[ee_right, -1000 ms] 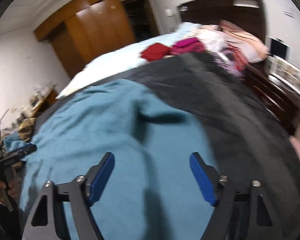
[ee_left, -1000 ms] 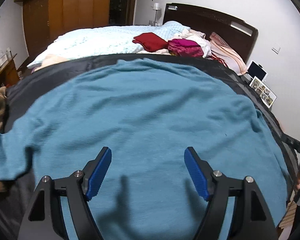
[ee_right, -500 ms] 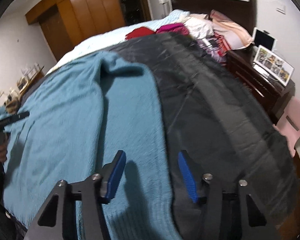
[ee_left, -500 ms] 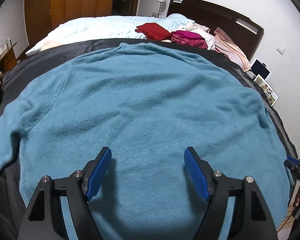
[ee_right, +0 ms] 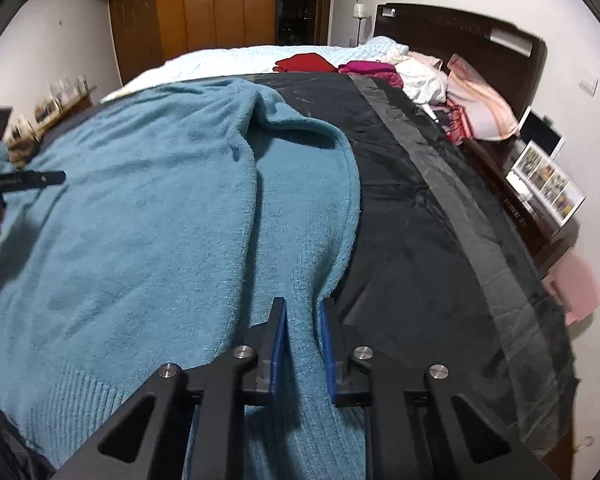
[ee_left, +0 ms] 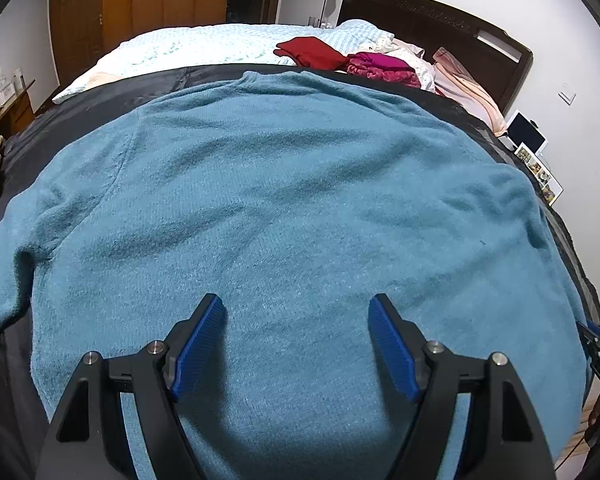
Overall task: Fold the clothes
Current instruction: 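Grasp the other sleeve cuff with the right gripper and lift it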
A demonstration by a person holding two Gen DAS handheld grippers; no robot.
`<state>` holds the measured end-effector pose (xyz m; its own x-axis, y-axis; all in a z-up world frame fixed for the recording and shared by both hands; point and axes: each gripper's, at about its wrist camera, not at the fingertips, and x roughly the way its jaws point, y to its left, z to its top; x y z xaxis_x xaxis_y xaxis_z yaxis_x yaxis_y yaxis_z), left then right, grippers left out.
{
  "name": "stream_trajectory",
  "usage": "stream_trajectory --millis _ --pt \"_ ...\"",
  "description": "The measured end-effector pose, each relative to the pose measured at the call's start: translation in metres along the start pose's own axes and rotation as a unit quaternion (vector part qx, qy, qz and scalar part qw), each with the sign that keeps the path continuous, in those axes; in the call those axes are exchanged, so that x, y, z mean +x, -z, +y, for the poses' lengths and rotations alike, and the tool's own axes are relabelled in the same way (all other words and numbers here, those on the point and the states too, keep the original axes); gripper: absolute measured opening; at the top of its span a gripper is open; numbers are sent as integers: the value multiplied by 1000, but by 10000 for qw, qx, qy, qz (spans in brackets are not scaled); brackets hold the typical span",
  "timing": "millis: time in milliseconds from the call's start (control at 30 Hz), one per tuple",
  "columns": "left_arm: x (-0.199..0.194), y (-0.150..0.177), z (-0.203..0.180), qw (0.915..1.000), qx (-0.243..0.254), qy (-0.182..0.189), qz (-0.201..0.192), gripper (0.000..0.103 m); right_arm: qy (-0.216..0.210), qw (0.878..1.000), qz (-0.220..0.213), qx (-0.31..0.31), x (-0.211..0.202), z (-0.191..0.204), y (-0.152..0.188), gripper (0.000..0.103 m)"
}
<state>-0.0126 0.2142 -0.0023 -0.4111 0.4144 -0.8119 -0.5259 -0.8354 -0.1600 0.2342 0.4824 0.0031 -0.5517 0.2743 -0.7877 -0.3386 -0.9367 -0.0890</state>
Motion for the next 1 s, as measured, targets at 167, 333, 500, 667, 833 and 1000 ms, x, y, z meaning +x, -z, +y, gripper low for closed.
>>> stream_trajectory --millis 167,333,500,667,833,1000 --pt "-1 1 1 10000 -25 21 -13 80 1441 9882 -395 -329 -11 3 -15 16" --pt "-1 0 5 9999 -91 37 -22 80 2708 9555 -1056 -505 -26 -5 -43 16" --pt "-1 2 7 9999 -134 -11 -61 81 3664 9072 -1754 -1093 -25 18 -78 16" --pt "-1 3 6 9999 -112 -66 -81 81 3901 8844 -2337 -1049 -23 36 -128 16" --pt "-2 4 8 9998 -144 -39 -92 81 3735 8758 -2961 -759 -41 54 -171 16" --pt "-1 4 8 9997 -172 -48 -136 81 3312 8666 -3709 -423 -76 84 -202 16"
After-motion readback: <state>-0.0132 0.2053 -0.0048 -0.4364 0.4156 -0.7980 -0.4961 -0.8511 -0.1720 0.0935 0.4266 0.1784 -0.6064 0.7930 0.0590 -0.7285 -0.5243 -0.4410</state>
